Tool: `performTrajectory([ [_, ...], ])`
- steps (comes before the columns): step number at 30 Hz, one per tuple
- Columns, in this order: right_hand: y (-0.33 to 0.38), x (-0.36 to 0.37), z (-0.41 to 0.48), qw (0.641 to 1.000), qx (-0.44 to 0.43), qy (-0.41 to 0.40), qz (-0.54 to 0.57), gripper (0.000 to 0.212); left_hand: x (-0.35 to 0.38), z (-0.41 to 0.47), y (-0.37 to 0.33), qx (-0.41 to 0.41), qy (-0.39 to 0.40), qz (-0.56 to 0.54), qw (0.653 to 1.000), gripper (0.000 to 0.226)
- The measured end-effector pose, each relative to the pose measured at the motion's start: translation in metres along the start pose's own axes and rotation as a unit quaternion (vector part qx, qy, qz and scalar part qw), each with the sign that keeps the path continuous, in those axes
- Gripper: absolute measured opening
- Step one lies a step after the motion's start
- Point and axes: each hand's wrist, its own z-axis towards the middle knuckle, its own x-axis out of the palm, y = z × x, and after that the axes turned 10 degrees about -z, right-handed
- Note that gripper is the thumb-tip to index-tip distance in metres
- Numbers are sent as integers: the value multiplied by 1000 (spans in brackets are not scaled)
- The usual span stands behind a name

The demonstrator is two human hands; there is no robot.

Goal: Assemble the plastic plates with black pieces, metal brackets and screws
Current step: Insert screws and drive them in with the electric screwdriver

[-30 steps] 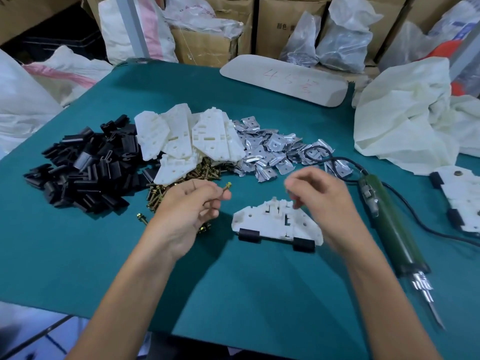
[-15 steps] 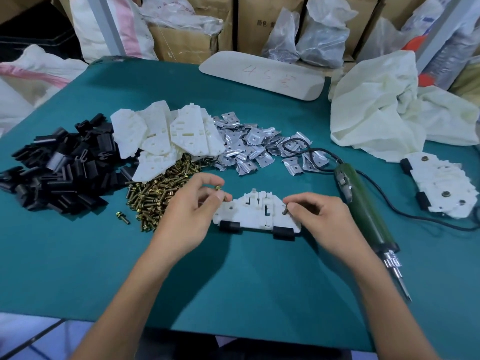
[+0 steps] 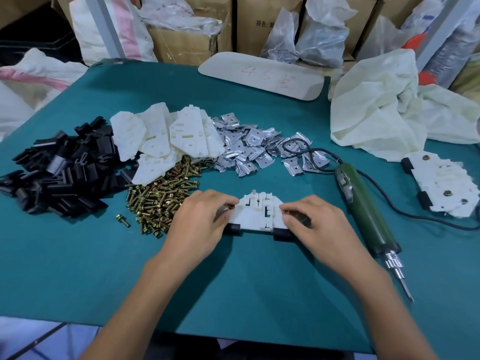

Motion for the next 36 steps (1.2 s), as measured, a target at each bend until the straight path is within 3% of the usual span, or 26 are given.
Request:
performTrajectory([
  [3,0,0,2,1000,4,-10,-17,10,2,2,0,13,1,11,1000,18],
  [7,1,-3,6,998,-1,-4,-56,14,3,4,-2,6,0,-5,1000,12],
  [11,2,-6,8,999,-20,17,-45,9,-3,5,2,3,43,-47,998,26],
  [18,3,-15,13,995,-31,55,-80,11,-1,10,3,27,-9,-15,999,17],
  [24,3,-22,16,991,-31,70,-108,17,-4,11,8,13,26,-46,999,29],
  [28,4,-22,17,992,-36,69,-98,4,-1,12,7,3,-4,-26,1000,24],
  [31,4,-22,19,990,-32,69,-118,19,0,11,8,-7,7,-47,999,25],
  [36,6,-22,16,990,-41,71,-115,16,-3,11,10,-21,27,-87,996,31],
])
